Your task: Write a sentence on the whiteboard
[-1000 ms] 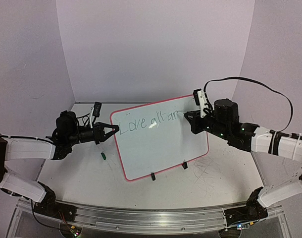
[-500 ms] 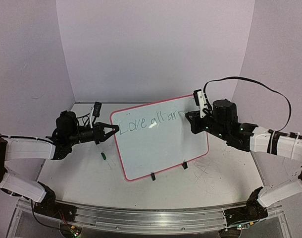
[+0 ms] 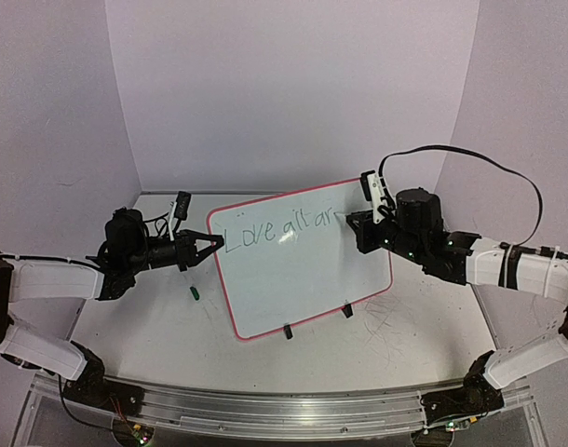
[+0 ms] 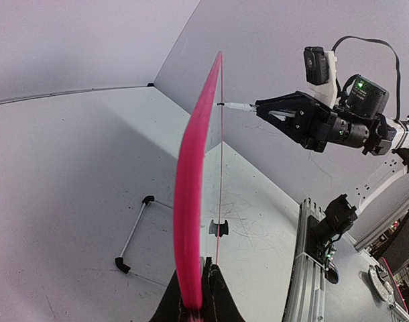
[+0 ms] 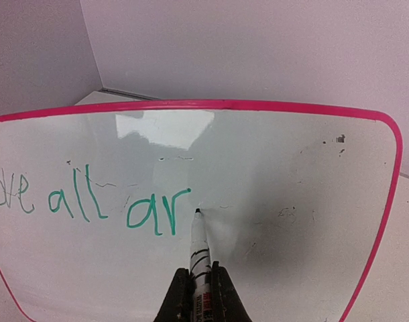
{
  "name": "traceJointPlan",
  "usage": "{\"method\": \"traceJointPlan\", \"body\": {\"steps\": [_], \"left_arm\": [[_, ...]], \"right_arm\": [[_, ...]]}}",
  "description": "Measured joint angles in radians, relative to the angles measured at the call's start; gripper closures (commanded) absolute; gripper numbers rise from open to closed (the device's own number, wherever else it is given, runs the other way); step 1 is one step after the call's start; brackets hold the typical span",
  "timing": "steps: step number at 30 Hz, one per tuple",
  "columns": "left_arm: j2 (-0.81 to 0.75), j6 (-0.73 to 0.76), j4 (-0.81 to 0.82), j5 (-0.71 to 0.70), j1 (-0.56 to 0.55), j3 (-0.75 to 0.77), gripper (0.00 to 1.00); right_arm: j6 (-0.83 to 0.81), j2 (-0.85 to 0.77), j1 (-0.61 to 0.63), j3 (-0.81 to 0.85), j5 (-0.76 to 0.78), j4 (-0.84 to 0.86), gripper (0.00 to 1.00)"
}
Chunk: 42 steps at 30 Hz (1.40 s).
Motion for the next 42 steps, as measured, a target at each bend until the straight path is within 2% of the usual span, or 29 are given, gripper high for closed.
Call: {"method": "traceJointPlan", "body": {"steps": [20, 42], "left_arm": [[0.000, 0.000, 0.000, 0.000, 0.000, 0.000, 1.00], [-0.001, 0.000, -0.001, 0.000, 0.000, 0.000, 1.00]], "right_arm": [[0.003, 0.001, 0.000, -0.001, -0.050, -0.020, 1.00], [0.008, -0.012, 0.000, -0.013, 0.033, -0.027, 1.00]]}}
